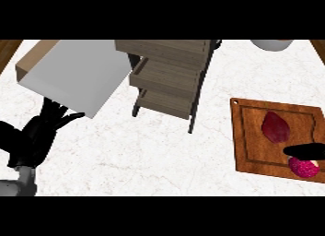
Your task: Pick the cupcake from the cutting board and place it in the tiered basket
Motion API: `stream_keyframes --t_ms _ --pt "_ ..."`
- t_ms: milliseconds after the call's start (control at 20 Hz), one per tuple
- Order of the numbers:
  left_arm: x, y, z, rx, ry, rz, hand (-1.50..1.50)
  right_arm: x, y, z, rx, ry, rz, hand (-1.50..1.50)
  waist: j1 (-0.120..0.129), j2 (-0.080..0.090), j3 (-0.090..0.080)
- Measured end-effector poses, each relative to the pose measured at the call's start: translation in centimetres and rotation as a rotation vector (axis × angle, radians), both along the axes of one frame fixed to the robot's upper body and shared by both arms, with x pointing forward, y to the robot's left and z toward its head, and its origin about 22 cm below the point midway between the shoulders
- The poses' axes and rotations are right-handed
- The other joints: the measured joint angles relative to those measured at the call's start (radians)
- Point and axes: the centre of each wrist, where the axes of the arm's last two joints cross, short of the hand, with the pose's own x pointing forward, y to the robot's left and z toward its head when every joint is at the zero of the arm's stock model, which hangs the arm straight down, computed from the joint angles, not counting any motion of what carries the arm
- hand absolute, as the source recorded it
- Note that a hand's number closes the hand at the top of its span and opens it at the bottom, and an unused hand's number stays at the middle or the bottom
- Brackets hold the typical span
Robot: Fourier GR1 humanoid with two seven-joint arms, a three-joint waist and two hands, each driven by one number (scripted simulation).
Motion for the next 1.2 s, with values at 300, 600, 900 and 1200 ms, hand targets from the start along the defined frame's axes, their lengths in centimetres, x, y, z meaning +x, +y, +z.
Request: stream_keyframes --t_ms 300,600,900,1200 --pt "0.4 0.4 0.2 -0.008 -0.002 0.004 0.0 0.6 1.1 -0.4 -0.016 0.046 -0.022 -1.5 -0.006 0.0 0.004" --pt "-0.2 0.6 -0.1 -0.005 -0.012 0.001 0.0 1.2 0.8 -2.8 -0.031 0.096 -0.066 -1.5 -0.004 0.0 0.006" --pt "-0.3 0.9 0.1 -0.008 -0.012 0.001 0.0 0.8 0.4 -5.2 -0.091 0.121 -0.1 -1.5 -0.009 0.0 0.006" --pt "0.2 0.3 0.3 -0.003 -0.008 0.005 0.0 0.3 -0.4 -6.1 -0.134 0.131 -0.132 -1.5 -0.013 -0.001 0.006"
